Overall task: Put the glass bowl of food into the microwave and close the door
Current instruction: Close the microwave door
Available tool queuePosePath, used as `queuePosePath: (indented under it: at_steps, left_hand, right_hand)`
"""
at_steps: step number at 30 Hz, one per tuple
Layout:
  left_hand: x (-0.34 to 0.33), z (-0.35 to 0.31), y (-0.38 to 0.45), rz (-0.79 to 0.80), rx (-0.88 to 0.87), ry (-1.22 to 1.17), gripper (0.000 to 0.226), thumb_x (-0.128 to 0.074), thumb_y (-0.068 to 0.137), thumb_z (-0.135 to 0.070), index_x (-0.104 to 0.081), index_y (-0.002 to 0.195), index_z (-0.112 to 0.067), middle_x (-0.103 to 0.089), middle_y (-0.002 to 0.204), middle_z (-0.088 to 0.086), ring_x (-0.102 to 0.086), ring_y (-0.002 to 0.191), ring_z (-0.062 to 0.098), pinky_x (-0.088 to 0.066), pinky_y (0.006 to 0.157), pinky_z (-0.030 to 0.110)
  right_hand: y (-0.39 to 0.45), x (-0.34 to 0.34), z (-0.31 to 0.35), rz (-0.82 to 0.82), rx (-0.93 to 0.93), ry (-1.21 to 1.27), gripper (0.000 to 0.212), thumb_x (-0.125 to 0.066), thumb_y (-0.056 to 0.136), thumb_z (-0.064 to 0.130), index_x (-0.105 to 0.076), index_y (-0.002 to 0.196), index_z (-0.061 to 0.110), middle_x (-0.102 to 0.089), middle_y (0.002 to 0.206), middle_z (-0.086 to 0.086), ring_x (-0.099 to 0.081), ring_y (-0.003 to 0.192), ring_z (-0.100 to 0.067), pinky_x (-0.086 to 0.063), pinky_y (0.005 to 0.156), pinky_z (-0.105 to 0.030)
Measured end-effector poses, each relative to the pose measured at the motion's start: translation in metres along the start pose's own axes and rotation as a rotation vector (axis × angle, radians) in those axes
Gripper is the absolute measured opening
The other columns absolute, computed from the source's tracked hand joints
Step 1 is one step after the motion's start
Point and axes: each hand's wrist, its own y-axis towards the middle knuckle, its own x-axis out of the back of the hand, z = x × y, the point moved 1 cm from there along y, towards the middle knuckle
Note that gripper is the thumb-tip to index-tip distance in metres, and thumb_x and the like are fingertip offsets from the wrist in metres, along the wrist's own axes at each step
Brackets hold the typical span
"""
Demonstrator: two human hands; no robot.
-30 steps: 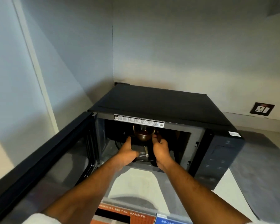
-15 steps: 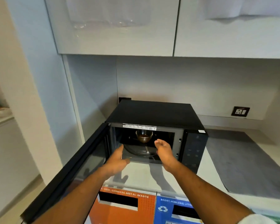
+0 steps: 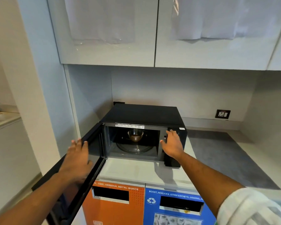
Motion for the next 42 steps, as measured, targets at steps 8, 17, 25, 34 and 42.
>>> queuePosePath:
  at_steps: [8,17,25,34,42]
  left_hand:
    - [0.002,0.023,-0.037,-0.005,0.156,0.114,0.08,-0.051,0.09,-0.038,-0.019,0.153,0.001,-0.024,0.161,0.023,-0.024,0.148,0.039,-0.028,0.119,0.047]
    - [-0.001,-0.007,-0.044,0.007,0.221,0.128,0.085,-0.053,0.089,-0.04,-0.016,0.155,-0.001,-0.02,0.163,0.02,-0.02,0.151,0.033,-0.023,0.122,0.042]
    - [-0.003,-0.064,-0.044,0.078,0.267,0.164,0.098,-0.05,0.084,-0.049,-0.005,0.155,0.0,-0.008,0.165,0.02,-0.008,0.153,0.034,-0.015,0.124,0.042]
    - [-0.002,-0.153,-0.031,0.185,0.304,0.078,0.091,-0.042,0.093,-0.048,0.005,0.155,-0.002,0.008,0.166,0.019,0.006,0.154,0.033,-0.007,0.125,0.044]
    - [-0.009,-0.222,0.007,0.216,0.154,-0.124,0.074,-0.022,0.101,-0.051,-0.006,0.157,-0.005,0.001,0.167,0.014,0.001,0.154,0.029,-0.008,0.124,0.043]
  right_hand:
    - [0.022,0.035,-0.047,0.062,0.085,-0.412,0.085,-0.056,0.101,0.038,-0.005,0.163,0.008,-0.002,0.174,-0.013,0.0,0.161,-0.031,-0.009,0.13,-0.044]
    - [0.035,0.028,-0.072,0.071,0.198,-0.563,0.093,-0.063,0.096,0.037,-0.005,0.164,0.011,-0.007,0.173,-0.013,-0.005,0.16,-0.033,-0.009,0.13,-0.044]
    - [0.039,0.024,-0.083,0.058,0.248,-0.57,0.098,-0.067,0.092,0.039,-0.005,0.163,0.012,-0.009,0.173,-0.013,-0.007,0.16,-0.036,-0.014,0.129,-0.046]
    - [0.045,0.027,-0.094,0.075,0.316,-0.554,0.099,-0.067,0.091,0.037,-0.005,0.164,0.013,-0.007,0.174,-0.012,-0.005,0.16,-0.036,-0.011,0.13,-0.048]
    - [0.049,0.032,-0.099,0.071,0.388,-0.485,0.085,-0.044,0.099,0.056,-0.01,0.164,0.013,-0.013,0.173,-0.011,-0.009,0.16,-0.034,-0.01,0.13,-0.048]
